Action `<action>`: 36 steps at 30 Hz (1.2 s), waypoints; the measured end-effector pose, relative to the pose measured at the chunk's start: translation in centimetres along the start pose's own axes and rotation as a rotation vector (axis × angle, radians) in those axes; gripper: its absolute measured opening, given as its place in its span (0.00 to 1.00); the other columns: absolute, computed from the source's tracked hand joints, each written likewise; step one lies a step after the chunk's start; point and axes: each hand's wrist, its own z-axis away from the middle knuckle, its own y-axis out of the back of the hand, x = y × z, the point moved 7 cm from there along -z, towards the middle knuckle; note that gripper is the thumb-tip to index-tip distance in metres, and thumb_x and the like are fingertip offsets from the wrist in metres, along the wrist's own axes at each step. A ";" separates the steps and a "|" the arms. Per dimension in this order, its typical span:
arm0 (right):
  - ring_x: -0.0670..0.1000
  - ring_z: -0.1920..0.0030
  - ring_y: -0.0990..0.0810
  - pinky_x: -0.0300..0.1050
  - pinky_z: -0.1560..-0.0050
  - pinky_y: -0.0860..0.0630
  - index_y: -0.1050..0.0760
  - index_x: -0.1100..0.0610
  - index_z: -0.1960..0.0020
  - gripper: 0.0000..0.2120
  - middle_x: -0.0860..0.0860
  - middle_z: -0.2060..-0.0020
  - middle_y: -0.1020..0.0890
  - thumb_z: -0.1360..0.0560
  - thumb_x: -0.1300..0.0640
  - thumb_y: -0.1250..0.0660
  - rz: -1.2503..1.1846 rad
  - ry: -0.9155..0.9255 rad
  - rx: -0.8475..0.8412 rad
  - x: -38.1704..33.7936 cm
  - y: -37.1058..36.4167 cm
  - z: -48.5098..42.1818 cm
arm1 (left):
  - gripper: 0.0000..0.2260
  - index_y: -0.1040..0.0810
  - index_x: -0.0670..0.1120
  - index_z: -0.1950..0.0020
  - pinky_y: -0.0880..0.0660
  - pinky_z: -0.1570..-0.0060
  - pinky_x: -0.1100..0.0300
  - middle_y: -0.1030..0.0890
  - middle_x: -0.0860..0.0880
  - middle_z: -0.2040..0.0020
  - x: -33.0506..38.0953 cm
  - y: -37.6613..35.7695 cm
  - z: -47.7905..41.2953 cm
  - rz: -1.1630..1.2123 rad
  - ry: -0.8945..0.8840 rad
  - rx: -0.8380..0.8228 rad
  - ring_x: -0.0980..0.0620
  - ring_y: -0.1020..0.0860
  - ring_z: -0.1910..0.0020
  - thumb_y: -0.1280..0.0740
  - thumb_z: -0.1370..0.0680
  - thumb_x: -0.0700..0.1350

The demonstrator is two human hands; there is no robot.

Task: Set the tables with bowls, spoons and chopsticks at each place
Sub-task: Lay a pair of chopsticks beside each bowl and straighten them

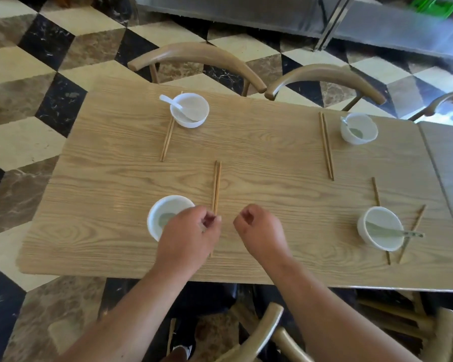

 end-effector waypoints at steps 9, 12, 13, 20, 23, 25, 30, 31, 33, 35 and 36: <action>0.50 0.64 0.20 0.49 0.63 0.25 0.22 0.52 0.56 0.07 0.48 0.65 0.18 0.21 0.50 0.32 -0.005 -0.116 0.088 18.2 14.7 5.8 | 0.09 0.16 0.53 0.58 0.27 0.65 0.58 0.17 0.55 0.65 12.5 -20.7 6.0 -0.106 -0.074 -0.359 0.59 0.21 0.66 0.28 0.20 0.55; 0.50 0.63 0.19 0.48 0.62 0.23 0.22 0.51 0.57 0.07 0.49 0.66 0.17 0.22 0.50 0.31 -0.074 -0.193 0.139 26.8 20.6 7.4 | 0.11 0.17 0.52 0.59 0.22 0.60 0.54 0.16 0.53 0.65 15.5 -27.8 8.3 -0.120 0.005 -0.369 0.56 0.18 0.64 0.29 0.20 0.55; 0.49 0.64 0.19 0.48 0.63 0.23 0.22 0.51 0.57 0.08 0.49 0.66 0.17 0.22 0.50 0.32 -0.090 -0.217 0.146 29.5 22.3 7.6 | 0.12 0.17 0.51 0.60 0.21 0.60 0.53 0.16 0.53 0.66 16.1 -29.9 9.2 -0.117 0.052 -0.365 0.54 0.18 0.64 0.29 0.20 0.56; 0.51 0.67 0.17 0.42 0.70 0.26 0.20 0.51 0.56 0.05 0.50 0.68 0.16 0.22 0.53 0.32 -0.176 -0.337 0.132 41.1 31.3 5.9 | 0.13 0.17 0.48 0.61 0.17 0.55 0.49 0.15 0.49 0.67 17.5 -39.7 12.5 0.084 0.348 -0.228 0.49 0.15 0.64 0.29 0.18 0.52; 0.52 0.67 0.17 0.48 0.64 0.19 0.19 0.52 0.56 0.05 0.51 0.66 0.14 0.23 0.54 0.33 -0.213 -0.342 0.119 42.7 32.1 3.7 | 0.12 0.16 0.50 0.60 0.17 0.53 0.50 0.14 0.51 0.65 18.2 -41.5 12.5 0.101 0.363 -0.178 0.49 0.15 0.61 0.29 0.19 0.53; 0.53 0.66 0.17 0.52 0.60 0.16 0.19 0.52 0.55 0.05 0.52 0.65 0.13 0.23 0.53 0.32 -0.236 -0.352 0.101 43.0 31.8 2.1 | 0.09 0.15 0.53 0.57 0.17 0.52 0.50 0.14 0.52 0.62 19.0 -42.3 12.0 0.117 0.358 -0.153 0.50 0.15 0.59 0.29 0.19 0.54; 0.53 0.61 0.15 0.48 0.59 0.18 0.22 0.50 0.54 0.06 0.50 0.61 0.14 0.21 0.49 0.28 -0.159 -0.364 0.104 42.4 31.2 -1.6 | 0.08 0.17 0.54 0.51 0.23 0.57 0.59 0.15 0.58 0.56 20.5 -44.5 10.2 0.108 0.333 -0.102 0.58 0.17 0.55 0.28 0.20 0.58; 0.53 0.59 0.15 0.46 0.61 0.20 0.22 0.50 0.53 0.07 0.50 0.60 0.14 0.21 0.47 0.28 -0.134 -0.357 0.116 42.1 31.4 -2.4 | 0.08 0.17 0.54 0.50 0.23 0.58 0.59 0.15 0.59 0.55 20.7 -44.9 9.7 0.092 0.315 -0.093 0.59 0.17 0.55 0.28 0.20 0.58; 0.52 0.57 0.17 0.45 0.63 0.26 0.23 0.52 0.49 0.10 0.48 0.60 0.17 0.22 0.46 0.28 -0.080 -0.362 0.140 41.5 31.8 -4.0 | 0.07 0.17 0.54 0.51 0.23 0.58 0.59 0.16 0.60 0.57 20.7 -45.5 8.7 0.033 0.281 -0.087 0.59 0.18 0.56 0.27 0.20 0.57; 0.53 0.56 0.18 0.46 0.59 0.26 0.23 0.53 0.48 0.11 0.47 0.60 0.19 0.22 0.46 0.27 -0.039 -0.371 0.154 41.2 32.2 -5.5 | 0.06 0.16 0.54 0.51 0.24 0.60 0.60 0.16 0.60 0.58 20.7 -45.8 8.3 -0.032 0.250 -0.077 0.61 0.18 0.58 0.28 0.19 0.55; 0.53 0.56 0.19 0.46 0.57 0.25 0.24 0.53 0.49 0.11 0.47 0.60 0.20 0.22 0.47 0.27 -0.018 -0.370 0.149 41.3 32.2 -6.2 | 0.06 0.15 0.53 0.50 0.24 0.60 0.60 0.16 0.61 0.59 20.6 -45.9 8.2 -0.065 0.231 -0.075 0.61 0.18 0.58 0.28 0.19 0.54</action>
